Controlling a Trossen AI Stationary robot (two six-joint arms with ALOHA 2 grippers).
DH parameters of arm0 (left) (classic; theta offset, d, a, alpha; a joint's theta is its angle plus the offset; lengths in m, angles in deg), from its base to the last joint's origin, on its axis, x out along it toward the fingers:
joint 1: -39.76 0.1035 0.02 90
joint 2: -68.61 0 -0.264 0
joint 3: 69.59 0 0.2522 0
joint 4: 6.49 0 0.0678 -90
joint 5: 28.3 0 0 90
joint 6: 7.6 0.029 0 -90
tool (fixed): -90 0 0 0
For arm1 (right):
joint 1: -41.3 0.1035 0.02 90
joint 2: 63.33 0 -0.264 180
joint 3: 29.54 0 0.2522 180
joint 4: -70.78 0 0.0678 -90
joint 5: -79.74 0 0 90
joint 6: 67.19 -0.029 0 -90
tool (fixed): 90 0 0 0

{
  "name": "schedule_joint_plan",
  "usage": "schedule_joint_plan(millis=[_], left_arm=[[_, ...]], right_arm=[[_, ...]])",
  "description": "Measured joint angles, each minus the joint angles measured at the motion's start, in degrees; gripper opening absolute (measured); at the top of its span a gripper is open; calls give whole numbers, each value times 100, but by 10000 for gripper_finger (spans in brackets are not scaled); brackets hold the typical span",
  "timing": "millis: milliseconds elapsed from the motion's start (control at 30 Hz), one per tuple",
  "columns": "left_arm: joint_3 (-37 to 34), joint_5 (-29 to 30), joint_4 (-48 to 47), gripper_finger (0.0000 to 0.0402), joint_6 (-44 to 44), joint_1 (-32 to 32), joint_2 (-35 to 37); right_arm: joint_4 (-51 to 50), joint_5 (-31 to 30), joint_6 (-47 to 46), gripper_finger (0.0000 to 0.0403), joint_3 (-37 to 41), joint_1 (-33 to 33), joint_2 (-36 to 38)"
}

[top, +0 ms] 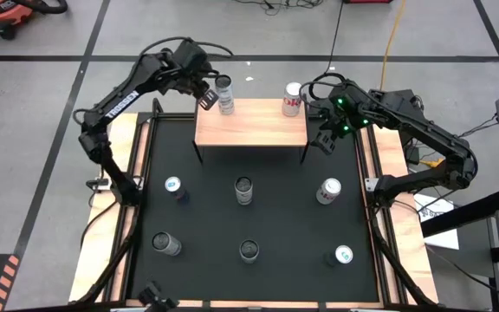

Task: Place canned beverage on shelf
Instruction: Adjust the white and black soda can

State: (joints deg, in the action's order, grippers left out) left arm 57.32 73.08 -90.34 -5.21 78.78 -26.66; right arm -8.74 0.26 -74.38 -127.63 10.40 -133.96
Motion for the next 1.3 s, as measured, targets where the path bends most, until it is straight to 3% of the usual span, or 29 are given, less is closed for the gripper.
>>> schedule_joint_plan(millis=[567,800,967,1100,1300], left_arm=[[0,116,-305,77,-51,-43,909],[0,122,-377,77,-55,-43,925],[0,125,-391,77,-52,-43,924],[0,127,-393,77,-52,-43,924],[0,129,-393,77,-52,-43,924]], right_arm=[[2171,18,475,349,0,0,0],[3079,21,621,376,0,0,0],[3179,18,573,381,0,0,0],[3406,-293,365,382,0,2,-91],[3879,31,238,382,2,0,-325]])
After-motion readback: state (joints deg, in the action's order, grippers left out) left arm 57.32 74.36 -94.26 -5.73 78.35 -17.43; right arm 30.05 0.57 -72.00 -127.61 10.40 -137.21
